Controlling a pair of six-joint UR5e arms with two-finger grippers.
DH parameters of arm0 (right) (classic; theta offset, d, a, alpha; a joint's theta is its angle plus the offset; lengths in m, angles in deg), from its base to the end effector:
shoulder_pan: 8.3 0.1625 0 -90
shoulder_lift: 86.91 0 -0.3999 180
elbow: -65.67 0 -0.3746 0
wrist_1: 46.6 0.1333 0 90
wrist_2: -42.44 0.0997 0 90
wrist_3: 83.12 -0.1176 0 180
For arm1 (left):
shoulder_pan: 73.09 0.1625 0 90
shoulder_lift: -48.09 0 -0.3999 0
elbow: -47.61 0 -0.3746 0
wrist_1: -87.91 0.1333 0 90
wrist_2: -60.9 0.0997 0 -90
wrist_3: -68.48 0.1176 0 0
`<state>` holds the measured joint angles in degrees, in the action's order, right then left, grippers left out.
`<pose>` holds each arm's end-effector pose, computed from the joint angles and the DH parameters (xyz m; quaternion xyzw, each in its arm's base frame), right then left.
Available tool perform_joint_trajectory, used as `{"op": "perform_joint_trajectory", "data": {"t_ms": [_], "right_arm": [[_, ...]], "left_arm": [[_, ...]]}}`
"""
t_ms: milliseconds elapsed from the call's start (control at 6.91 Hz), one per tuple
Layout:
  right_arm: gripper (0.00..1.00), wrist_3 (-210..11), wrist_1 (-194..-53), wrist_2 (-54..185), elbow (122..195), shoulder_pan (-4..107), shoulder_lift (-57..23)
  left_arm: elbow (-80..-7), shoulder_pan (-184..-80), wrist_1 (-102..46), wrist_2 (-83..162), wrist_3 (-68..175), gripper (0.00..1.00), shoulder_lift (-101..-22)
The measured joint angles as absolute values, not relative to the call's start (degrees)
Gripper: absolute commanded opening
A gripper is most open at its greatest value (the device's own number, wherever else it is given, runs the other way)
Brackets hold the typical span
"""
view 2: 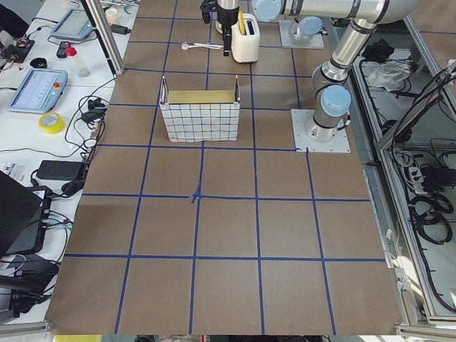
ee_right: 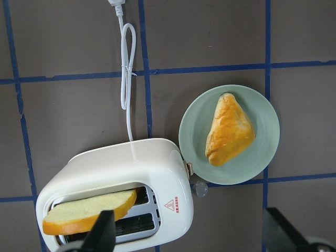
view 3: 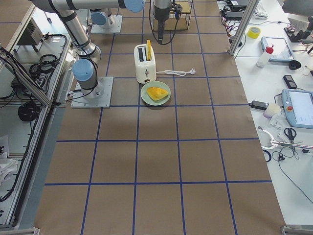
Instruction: Press toaster with right arm
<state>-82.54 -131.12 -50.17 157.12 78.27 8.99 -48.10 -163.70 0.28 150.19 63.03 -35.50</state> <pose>0.1020 -0.4368 0.4701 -0.0247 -0.9994 -0.0098 0.0224 -0.1394 -0.4343 0.4524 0.0420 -0.9987 0.0264 0.0076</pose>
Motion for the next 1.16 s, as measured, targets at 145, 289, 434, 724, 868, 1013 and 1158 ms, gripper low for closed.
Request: {"op": "perform_joint_trajectory", "data": {"t_ms": [145, 289, 434, 724, 868, 1013, 1158], "right_arm": [[1.00, -83.1, -131.0, -50.1, 157.2, 78.2, 8.9], [1.00, -83.8, -131.0, -50.1, 157.3, 78.2, 8.9], [1.00, -83.9, -131.2, -50.1, 157.4, 78.1, 8.8], [0.52, -83.3, -131.4, -49.9, 157.5, 78.0, 8.6], [0.16, -80.7, -131.3, -49.8, 157.6, 77.3, 8.5], [0.00, -75.9, -130.4, -49.8, 157.8, 75.3, 8.4], [0.00, -71.8, -128.8, -48.6, 158.0, 71.9, 8.4]], "left_arm": [[-48.1, -163.7, 0.3, 150.2, 63.0, 1.00, -35.5], [-48.1, -163.7, 0.3, 150.2, 63.0, 1.00, -35.5], [-48.1, -163.7, 0.3, 150.2, 63.0, 1.00, -35.5], [-48.1, -163.7, 0.3, 150.2, 63.0, 1.00, -35.5], [-48.1, -163.7, 0.3, 150.2, 63.0, 1.00, -35.5], [-48.1, -163.7, 0.3, 150.2, 63.0, 1.00, -35.5], [-48.1, -163.7, 0.3, 150.2, 63.0, 1.00, -35.5]]}}
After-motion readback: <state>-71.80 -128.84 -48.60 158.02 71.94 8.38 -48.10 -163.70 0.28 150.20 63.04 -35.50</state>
